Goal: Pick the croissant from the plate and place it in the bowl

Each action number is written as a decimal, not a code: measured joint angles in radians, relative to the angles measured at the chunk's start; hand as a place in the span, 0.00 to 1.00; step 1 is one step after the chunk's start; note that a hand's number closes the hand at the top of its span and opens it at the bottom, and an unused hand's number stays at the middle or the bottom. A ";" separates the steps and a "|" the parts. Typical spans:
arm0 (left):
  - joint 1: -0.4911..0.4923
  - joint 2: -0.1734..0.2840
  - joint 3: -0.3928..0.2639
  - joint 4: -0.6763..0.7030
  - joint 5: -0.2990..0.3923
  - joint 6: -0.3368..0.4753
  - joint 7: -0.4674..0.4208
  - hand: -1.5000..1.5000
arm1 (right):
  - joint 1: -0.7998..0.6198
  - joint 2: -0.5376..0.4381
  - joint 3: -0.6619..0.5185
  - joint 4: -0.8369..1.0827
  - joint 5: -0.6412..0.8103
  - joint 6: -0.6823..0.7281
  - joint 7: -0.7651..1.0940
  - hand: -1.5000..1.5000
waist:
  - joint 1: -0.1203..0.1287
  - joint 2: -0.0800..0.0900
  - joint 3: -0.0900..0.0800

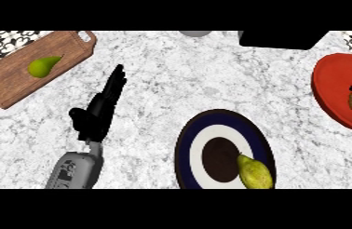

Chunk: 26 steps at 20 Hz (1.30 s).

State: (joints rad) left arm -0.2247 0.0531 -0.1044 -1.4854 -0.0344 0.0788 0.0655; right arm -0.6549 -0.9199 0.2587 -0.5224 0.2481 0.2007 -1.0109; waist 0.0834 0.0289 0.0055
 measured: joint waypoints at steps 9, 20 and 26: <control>0.004 0.003 0.006 -0.005 0.003 0.000 0.011 0.50 | -0.043 0.040 0.001 0.041 -0.091 0.078 -0.011 0.00 | -0.009 -0.003 0.002; 0.013 0.007 0.010 -0.014 0.000 0.002 0.009 0.50 | -0.085 -0.012 -0.072 0.091 -0.289 0.248 0.097 0.00 | -0.018 -0.001 0.002; 0.020 0.009 0.014 -0.016 0.006 -0.003 0.005 0.50 | -0.080 -0.042 -0.080 0.096 -0.364 0.339 0.174 0.00 | -0.016 0.003 0.005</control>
State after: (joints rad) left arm -0.2045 0.0625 -0.0904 -1.5019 -0.0283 0.0753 0.0702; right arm -0.7354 -0.9622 0.1786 -0.4267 -0.1158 0.5396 -0.8369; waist 0.0678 0.0314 0.0106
